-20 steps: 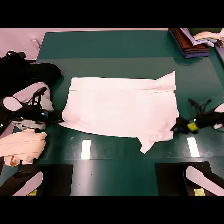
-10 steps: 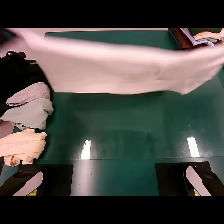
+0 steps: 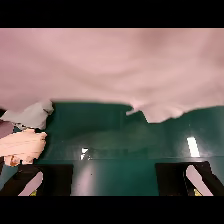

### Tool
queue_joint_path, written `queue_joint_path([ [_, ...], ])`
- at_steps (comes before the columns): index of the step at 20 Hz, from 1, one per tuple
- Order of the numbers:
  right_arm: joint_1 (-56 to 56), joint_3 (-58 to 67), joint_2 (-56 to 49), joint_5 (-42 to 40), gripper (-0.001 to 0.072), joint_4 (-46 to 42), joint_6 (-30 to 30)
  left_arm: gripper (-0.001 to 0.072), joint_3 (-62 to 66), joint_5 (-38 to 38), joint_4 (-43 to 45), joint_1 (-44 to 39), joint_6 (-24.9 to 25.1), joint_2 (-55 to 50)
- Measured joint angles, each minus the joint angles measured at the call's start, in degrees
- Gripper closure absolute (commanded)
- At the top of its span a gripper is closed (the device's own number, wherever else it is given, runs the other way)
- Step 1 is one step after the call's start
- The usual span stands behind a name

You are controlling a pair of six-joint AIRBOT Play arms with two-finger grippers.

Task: Fold the shirts.

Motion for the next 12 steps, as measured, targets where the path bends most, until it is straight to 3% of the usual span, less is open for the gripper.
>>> queue_joint_path([
  [5, 4.07, -8.0, -6.43, 1.77, 0.0702, 2.16, 0.87, 0.0686, -18.45, -2.16, 1.36, 0.0, -1.95, -2.36],
  [12, 17.03, -25.27, -25.33, 5.62, 0.0702, -9.16, 3.3, 0.0686, -43.12, -2.62, -0.37, -0.22, -1.64, -19.8],
])
